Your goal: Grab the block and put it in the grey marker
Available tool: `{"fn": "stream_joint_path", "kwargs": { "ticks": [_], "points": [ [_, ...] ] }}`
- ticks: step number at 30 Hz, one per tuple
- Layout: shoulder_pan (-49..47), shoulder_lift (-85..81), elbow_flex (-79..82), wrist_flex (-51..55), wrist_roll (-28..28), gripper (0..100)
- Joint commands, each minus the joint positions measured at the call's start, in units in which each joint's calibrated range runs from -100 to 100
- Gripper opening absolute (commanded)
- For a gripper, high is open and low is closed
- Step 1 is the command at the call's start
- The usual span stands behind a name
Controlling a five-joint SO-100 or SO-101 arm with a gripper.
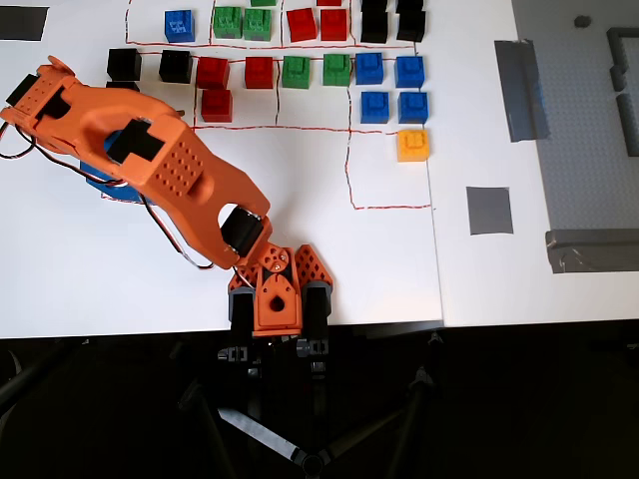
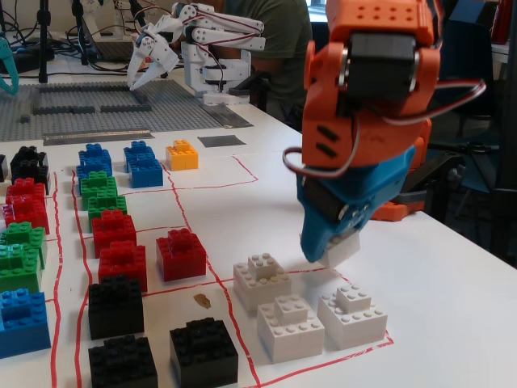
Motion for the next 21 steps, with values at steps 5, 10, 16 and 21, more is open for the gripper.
{"fn": "stream_joint_path", "kwargs": {
  "ticks": [5, 10, 16, 21],
  "points": [
    [2.8, -19.9, -4.8, 7.7, 9.8, 0],
    [8.9, -27.0, -3.3, 7.6, 17.3, 0],
    [20.2, -29.5, -2.9, 7.5, 27.1, 0],
    [33.2, -29.1, -2.7, 7.2, 36.1, 0]
  ]
}}
